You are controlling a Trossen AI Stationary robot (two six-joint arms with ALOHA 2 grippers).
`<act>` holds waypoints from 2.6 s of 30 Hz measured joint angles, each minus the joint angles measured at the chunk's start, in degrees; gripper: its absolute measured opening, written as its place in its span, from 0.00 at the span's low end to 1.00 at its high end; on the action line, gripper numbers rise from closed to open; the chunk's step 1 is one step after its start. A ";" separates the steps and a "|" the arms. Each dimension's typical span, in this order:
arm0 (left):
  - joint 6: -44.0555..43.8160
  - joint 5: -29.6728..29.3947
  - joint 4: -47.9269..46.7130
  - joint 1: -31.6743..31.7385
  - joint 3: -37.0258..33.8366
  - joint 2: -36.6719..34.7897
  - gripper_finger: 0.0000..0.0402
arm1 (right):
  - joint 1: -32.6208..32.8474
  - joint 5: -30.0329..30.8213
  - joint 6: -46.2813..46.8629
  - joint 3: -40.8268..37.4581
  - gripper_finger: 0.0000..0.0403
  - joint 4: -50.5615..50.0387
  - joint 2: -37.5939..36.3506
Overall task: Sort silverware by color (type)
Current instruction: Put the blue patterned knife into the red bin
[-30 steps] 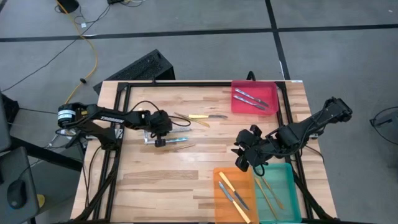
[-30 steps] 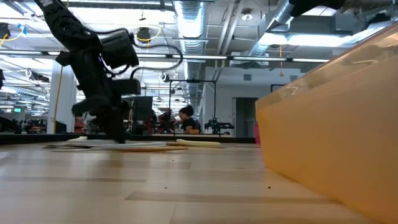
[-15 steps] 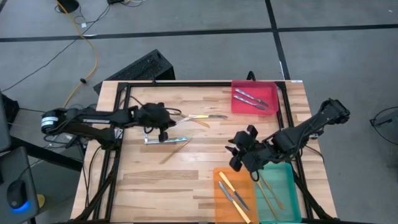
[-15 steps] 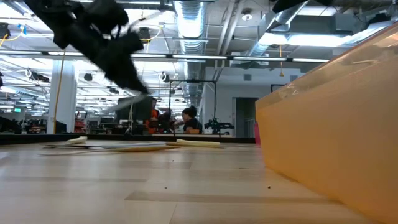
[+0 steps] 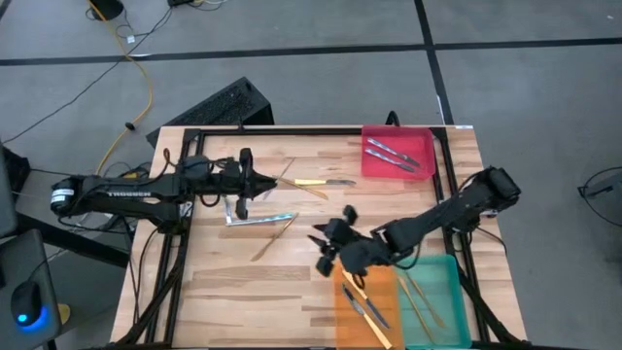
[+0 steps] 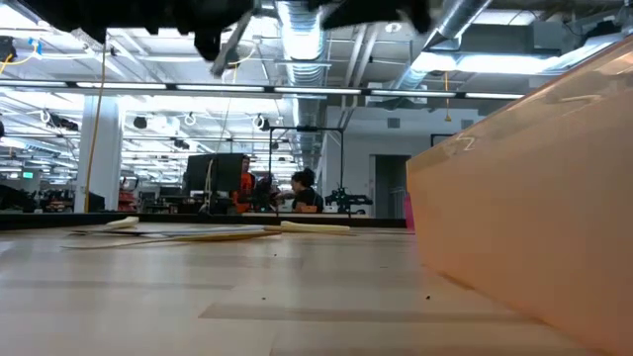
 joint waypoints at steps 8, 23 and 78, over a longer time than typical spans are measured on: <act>0.22 -0.18 9.40 -6.65 0.00 0.02 0.02 | -4.54 -3.35 -16.31 -0.01 0.39 28.76 5.11; 3.72 -6.67 11.57 -14.37 0.00 0.22 0.02 | -8.96 -14.65 -21.01 0.05 0.39 32.13 5.06; 3.72 -9.71 18.53 -15.43 0.07 4.76 0.02 | -15.97 -24.37 -24.59 0.10 0.64 42.98 5.02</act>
